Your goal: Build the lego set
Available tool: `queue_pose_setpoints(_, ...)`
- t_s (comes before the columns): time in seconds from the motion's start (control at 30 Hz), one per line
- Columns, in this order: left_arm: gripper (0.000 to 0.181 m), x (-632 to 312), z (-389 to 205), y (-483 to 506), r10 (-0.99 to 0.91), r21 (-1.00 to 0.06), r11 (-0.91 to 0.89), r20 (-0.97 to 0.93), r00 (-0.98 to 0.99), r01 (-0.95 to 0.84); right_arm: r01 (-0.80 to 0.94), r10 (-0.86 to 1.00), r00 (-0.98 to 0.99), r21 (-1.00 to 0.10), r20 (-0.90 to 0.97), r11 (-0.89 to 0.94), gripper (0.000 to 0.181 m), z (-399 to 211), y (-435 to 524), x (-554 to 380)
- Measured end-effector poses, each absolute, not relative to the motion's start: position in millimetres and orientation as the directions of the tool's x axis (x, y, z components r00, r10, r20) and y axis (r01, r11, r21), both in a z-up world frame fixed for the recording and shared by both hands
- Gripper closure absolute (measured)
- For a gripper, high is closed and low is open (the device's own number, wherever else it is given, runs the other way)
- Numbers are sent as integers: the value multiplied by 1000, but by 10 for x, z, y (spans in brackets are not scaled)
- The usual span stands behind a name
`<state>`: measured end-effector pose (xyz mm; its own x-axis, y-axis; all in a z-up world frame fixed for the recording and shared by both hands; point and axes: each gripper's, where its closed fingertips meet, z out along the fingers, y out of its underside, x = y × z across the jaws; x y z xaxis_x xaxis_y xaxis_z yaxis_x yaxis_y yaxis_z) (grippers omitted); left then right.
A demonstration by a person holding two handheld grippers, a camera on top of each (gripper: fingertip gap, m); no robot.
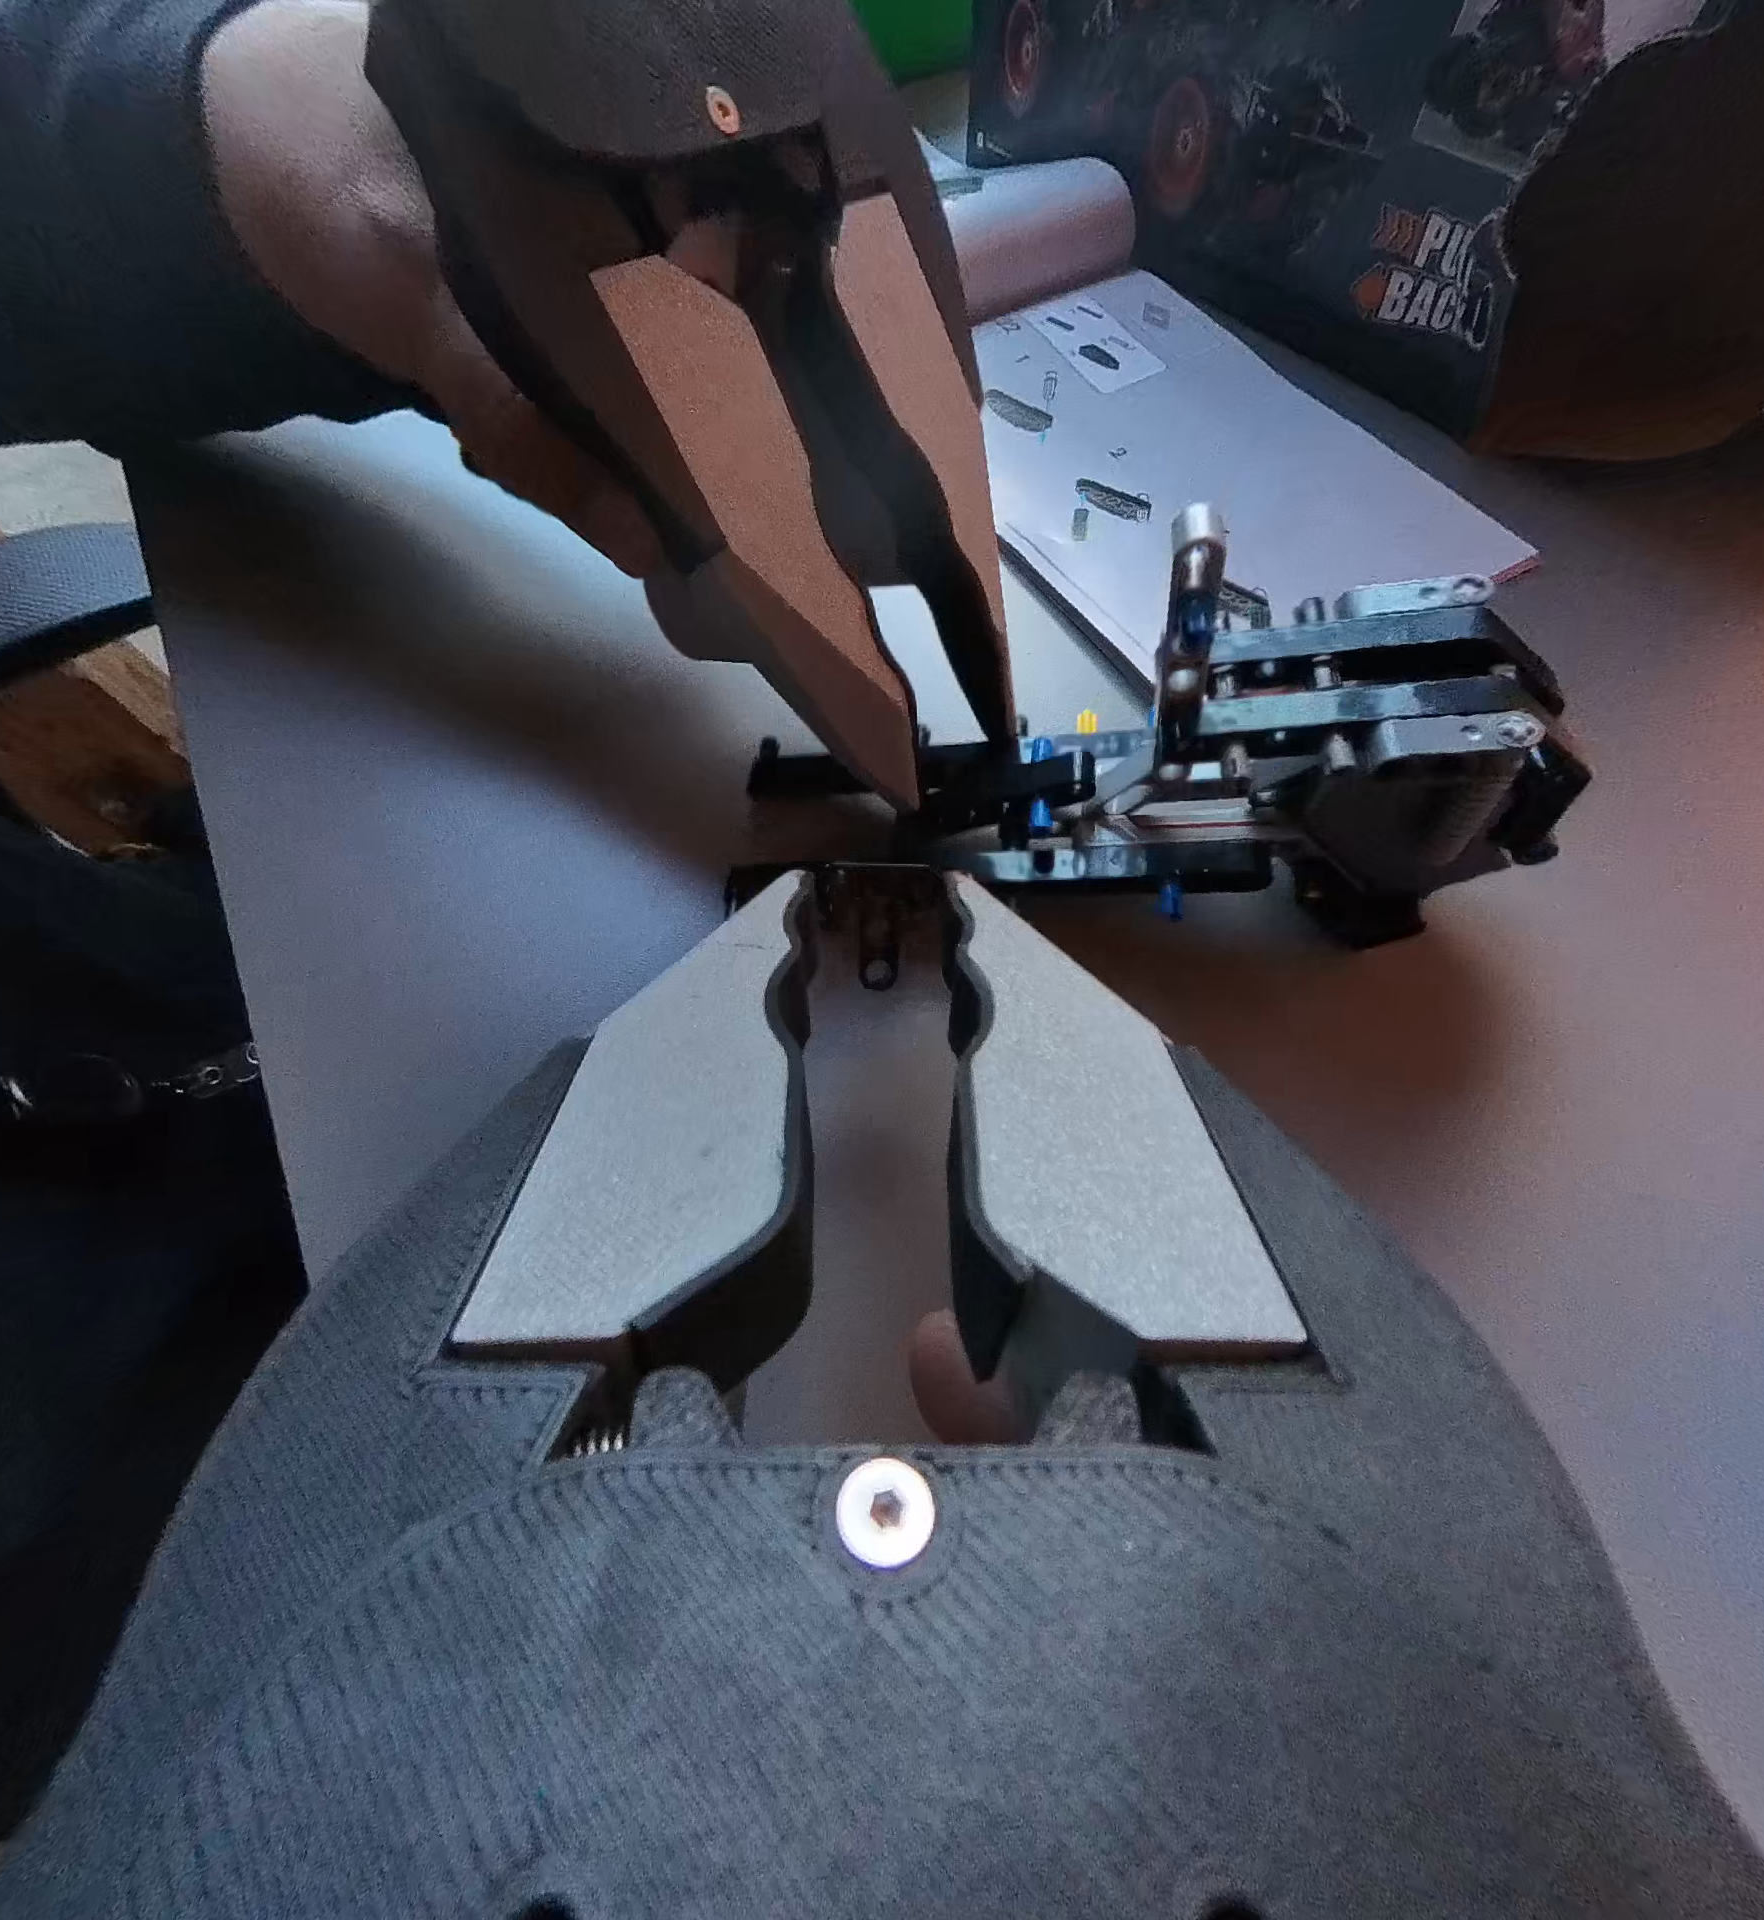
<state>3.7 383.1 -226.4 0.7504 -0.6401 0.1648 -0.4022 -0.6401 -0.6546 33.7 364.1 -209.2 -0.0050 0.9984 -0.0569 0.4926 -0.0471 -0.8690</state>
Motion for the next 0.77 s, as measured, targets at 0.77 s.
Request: queue_pose_setpoints(0.77,172,193,-2282,3937,-564,-655,-675,158,811,-341,625,992,85,-781,91,18,160,-2323,3830,412)
